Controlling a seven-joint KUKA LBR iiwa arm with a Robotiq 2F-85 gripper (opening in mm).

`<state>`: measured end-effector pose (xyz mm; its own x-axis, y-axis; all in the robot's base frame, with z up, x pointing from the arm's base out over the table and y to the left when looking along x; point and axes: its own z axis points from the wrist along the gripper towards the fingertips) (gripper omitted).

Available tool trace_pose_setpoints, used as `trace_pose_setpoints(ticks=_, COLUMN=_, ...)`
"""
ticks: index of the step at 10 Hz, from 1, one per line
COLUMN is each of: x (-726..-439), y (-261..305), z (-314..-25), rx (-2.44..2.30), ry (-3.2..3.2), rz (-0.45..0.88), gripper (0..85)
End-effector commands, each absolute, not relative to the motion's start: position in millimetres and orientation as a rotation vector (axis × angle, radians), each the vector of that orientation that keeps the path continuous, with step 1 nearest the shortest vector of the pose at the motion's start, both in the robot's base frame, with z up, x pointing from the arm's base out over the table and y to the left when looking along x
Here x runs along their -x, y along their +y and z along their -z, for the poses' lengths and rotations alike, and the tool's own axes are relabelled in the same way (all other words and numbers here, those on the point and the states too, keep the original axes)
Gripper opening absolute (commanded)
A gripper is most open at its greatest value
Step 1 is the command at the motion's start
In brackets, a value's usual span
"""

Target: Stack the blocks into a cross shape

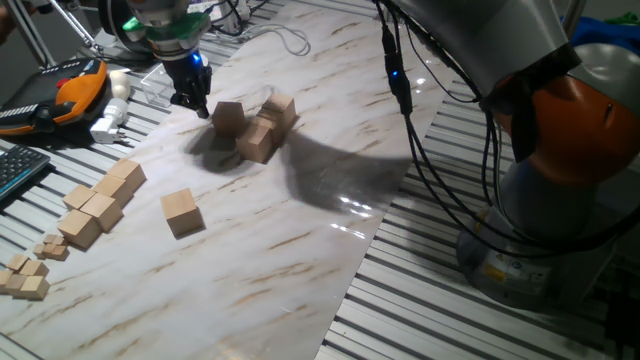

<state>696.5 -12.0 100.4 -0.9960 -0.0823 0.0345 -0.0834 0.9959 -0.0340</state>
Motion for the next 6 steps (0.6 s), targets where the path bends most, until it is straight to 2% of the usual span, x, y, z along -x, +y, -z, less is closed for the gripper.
trace_pose_setpoints(ticks=1, x=-697, y=-12, z=-101, rx=-0.139, ry=-3.121, rz=-0.059, gripper=0.0)
trace_pose_setpoints(ticks=6, x=-729, y=-30, z=-85, rx=-0.190, ry=-3.153, rz=-0.062, gripper=0.0)
